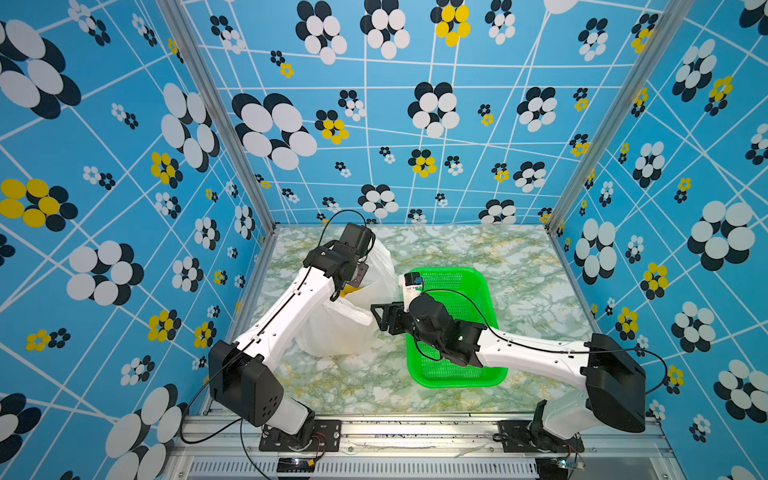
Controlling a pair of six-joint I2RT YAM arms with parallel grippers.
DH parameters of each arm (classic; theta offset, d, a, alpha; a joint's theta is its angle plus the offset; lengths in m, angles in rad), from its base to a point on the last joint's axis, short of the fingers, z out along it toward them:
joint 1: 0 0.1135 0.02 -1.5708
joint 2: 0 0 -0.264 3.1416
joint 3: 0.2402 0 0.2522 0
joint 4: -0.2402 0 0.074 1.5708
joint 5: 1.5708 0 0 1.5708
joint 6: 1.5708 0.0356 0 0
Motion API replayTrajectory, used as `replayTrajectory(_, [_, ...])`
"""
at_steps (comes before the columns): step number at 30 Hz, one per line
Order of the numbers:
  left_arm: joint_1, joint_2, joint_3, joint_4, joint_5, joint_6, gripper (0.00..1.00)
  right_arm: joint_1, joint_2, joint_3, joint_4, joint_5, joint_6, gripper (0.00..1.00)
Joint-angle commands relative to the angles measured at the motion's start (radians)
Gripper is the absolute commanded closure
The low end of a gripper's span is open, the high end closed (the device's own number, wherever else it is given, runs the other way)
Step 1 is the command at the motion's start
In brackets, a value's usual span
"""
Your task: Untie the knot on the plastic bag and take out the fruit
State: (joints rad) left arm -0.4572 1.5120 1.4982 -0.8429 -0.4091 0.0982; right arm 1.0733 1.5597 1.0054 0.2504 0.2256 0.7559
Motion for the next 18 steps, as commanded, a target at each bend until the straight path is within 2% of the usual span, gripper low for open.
replayTrajectory(1, [-0.001, -0.042, 0.07, 0.001, 0.024, -0.029, 1.0, -0.001, 0.074, 0.048, 0.076, -0.021, 0.076, 0.25])
replayTrajectory(4, [-0.009, -0.101, 0.069, 0.007, 0.061, -0.05, 1.0, -0.012, 0.146, 0.098, 0.114, -0.013, 0.128, 0.22])
replayTrajectory(9, [-0.027, -0.191, 0.029, 0.019, 0.06, -0.052, 1.0, -0.045, 0.254, 0.209, 0.125, -0.038, 0.213, 0.19])
replayTrajectory(14, [-0.046, -0.22, -0.005, 0.012, 0.028, -0.054, 1.0, -0.074, 0.299, 0.288, 0.044, 0.012, 0.241, 0.08])
replayTrajectory(18, [-0.078, -0.252, -0.014, 0.016, -0.01, -0.058, 1.0, -0.097, 0.337, 0.395, -0.086, 0.036, 0.208, 0.04])
